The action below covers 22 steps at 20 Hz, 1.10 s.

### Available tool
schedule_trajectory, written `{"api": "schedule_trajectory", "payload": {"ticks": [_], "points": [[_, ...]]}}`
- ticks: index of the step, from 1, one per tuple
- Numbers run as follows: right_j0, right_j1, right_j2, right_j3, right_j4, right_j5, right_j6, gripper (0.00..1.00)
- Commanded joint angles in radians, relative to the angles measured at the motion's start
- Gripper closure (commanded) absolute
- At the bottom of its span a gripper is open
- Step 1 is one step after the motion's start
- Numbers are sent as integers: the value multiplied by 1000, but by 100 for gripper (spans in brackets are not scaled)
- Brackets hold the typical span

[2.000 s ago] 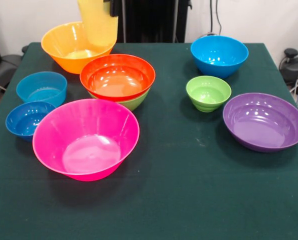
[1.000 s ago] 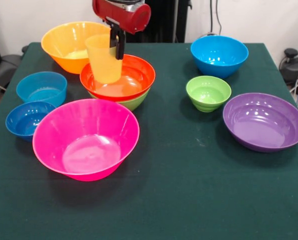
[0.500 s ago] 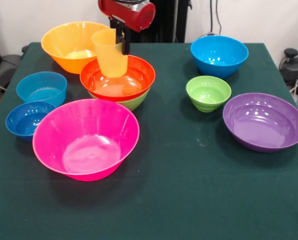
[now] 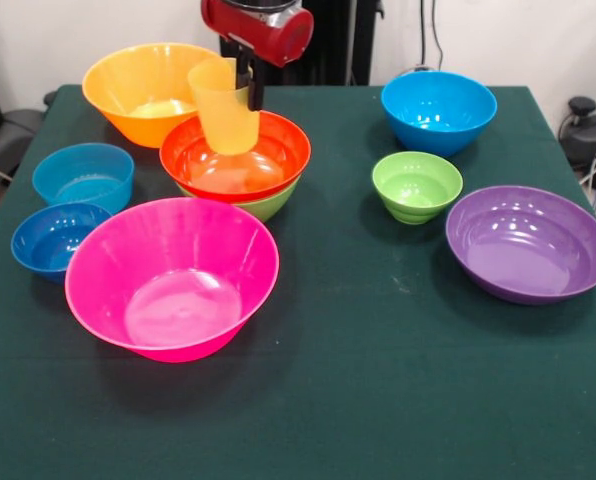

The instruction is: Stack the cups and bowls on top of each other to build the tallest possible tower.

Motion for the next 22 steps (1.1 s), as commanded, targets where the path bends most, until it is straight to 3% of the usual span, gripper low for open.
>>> {"api": "schedule_trajectory", "payload": {"ticks": [1, 15, 20, 22], "points": [[2, 48, 76, 50, -65, -33, -21, 100], [-13, 61, 84, 102, -100, -175, -28, 100], [51, 74, 16, 83, -152, -261, 28, 100], [48, 77, 20, 81, -154, -264, 27, 100]]}}
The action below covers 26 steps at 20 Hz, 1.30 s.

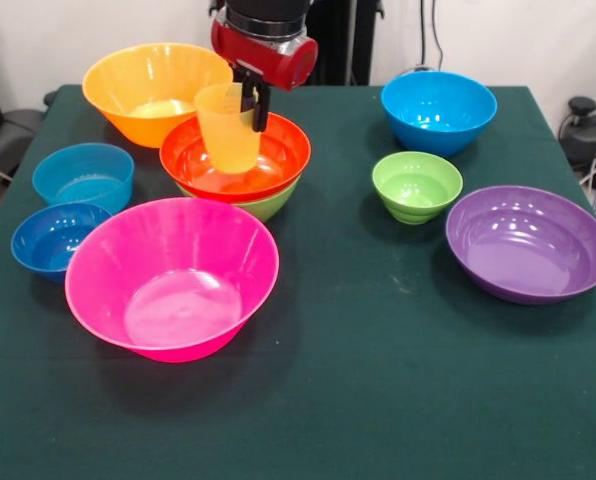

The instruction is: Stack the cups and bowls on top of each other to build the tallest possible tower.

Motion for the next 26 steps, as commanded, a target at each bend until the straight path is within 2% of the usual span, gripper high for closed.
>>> {"api": "schedule_trajectory", "payload": {"ticks": [1, 6, 26], "points": [[27, 28, 36, 30, -92, -102, 24, 100], [29, 27, 30, 28, -98, -105, 21, 100], [-50, 14, 130, 79, -64, -54, -31, 100]]}}
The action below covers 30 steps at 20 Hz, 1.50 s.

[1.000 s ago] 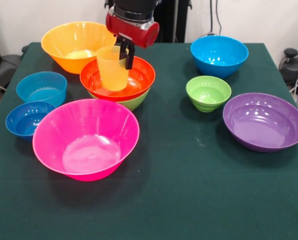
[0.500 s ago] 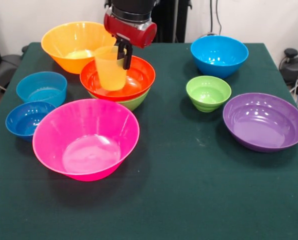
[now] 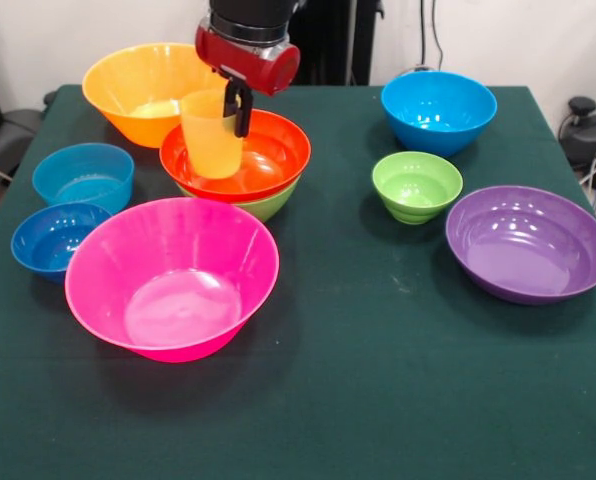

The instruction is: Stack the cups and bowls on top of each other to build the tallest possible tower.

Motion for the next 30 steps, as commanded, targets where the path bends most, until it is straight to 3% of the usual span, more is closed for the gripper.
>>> {"api": "schedule_trajectory", "payload": {"ticks": [1, 30], "points": [[-20, 1, 136, 59, -40, 10, -28, 100], [25, 3, 104, 65, -58, -35, 18, 100]]}}
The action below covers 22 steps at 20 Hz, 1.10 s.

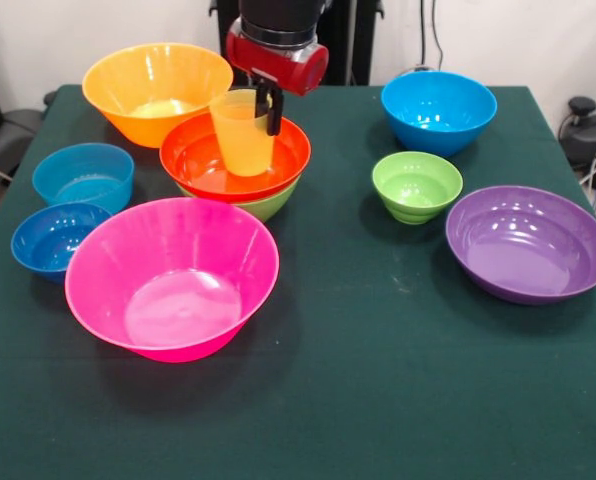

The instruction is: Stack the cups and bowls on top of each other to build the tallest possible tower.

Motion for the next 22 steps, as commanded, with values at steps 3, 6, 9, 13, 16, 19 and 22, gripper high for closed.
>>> {"api": "schedule_trajectory", "payload": {"ticks": [3, 6, 9, 13, 16, 19, 22], "points": [[45, 6, 34, 3, -66, -51, 34, 0], [98, 10, -24, -26, -66, -45, 69, 0], [122, -12, -54, -39, -57, -22, 70, 0], [113, -34, -46, -41, -46, 16, 31, 0], [106, -44, -41, -35, -44, 29, 13, 0], [101, -66, -34, -26, -42, 51, -1, 0], [107, -103, -39, -19, -37, 90, -8, 0]]}}
